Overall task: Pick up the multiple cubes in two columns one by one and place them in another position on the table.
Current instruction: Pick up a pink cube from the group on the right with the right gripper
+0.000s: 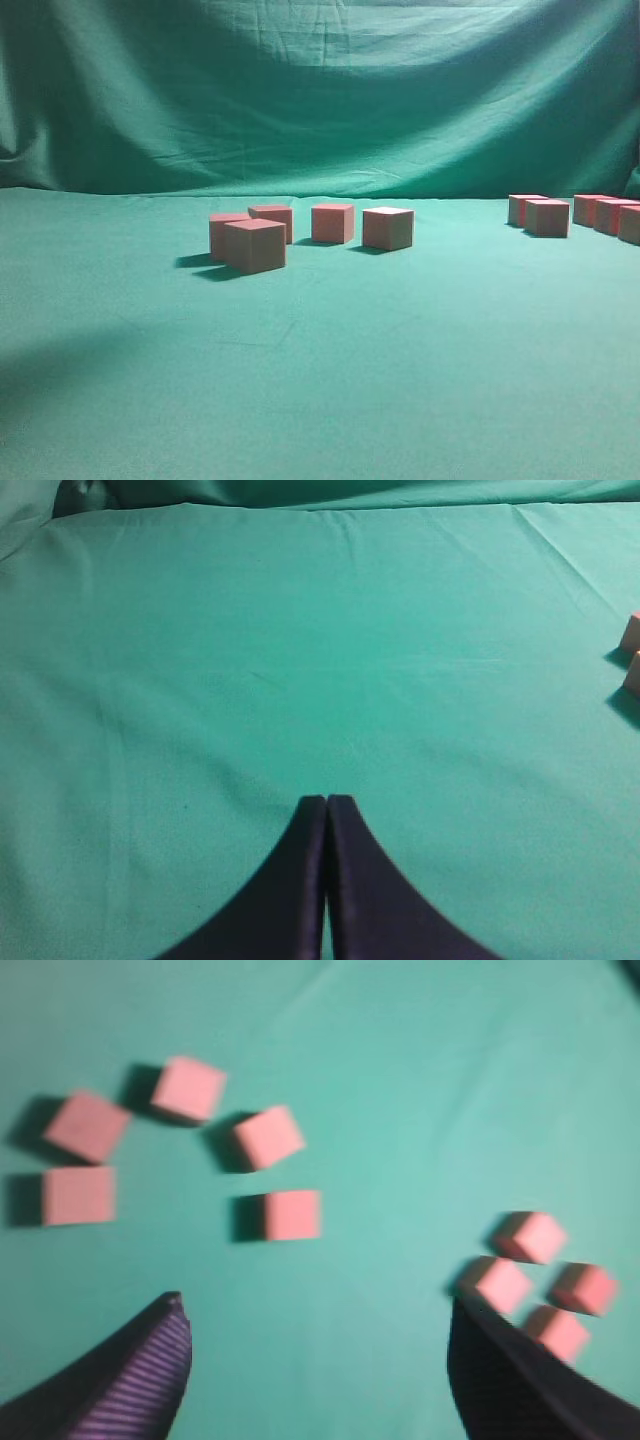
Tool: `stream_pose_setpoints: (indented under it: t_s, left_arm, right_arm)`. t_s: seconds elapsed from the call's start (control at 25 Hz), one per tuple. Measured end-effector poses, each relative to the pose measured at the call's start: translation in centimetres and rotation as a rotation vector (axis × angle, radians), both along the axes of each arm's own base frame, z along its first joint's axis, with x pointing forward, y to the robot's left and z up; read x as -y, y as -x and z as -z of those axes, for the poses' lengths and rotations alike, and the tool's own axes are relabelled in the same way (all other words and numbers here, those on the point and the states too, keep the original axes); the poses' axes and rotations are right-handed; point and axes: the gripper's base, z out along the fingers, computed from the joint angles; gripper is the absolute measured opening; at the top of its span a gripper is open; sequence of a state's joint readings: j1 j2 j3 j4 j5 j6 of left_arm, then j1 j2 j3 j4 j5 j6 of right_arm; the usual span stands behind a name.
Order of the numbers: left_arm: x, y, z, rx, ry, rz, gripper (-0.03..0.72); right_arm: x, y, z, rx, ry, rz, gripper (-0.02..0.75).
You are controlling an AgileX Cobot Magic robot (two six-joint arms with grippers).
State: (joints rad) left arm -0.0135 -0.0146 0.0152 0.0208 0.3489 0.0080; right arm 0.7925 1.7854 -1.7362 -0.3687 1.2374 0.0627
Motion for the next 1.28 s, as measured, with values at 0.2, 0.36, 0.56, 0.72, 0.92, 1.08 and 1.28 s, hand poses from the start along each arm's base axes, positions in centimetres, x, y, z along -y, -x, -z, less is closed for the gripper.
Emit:
stream_pose_setpoints:
  t_s: [0.2, 0.36, 0.56, 0.72, 0.92, 1.08, 1.28]
  left_arm:
    - [0.0, 0.0, 0.0, 0.000, 0.000, 0.000, 0.000]
    - [0.0, 0.0, 0.0, 0.000, 0.000, 0.000, 0.000]
    - [0.0, 0.0, 0.0, 0.000, 0.000, 0.000, 0.000]
    - [0.0, 0.0, 0.0, 0.000, 0.000, 0.000, 0.000]
    - [0.0, 0.0, 0.0, 0.000, 0.000, 0.000, 0.000]
    - [0.0, 0.0, 0.0, 0.000, 0.000, 0.000, 0.000]
    - [0.0, 0.0, 0.0, 0.000, 0.000, 0.000, 0.000]
  right_arm:
    - [6.1, -0.9, -4.6, 0.150, -0.033, 0.169, 0.517]
    - [12.6, -1.9, -7.2, 0.225, -0.053, 0.357, 0.517]
    - [20.4, -3.5, -7.6, 0.239, -0.091, 0.668, 0.517]
    - [23.9, -5.2, -4.9, 0.119, -0.160, 0.816, 0.517]
    - [24.9, -7.1, 1.7, -0.090, -0.217, 0.849, 0.517]
    - [24.4, -7.6, 6.5, -0.165, -0.233, 0.819, 0.517]
    - [24.1, -7.8, 10.5, -0.176, -0.255, 0.803, 0.517]
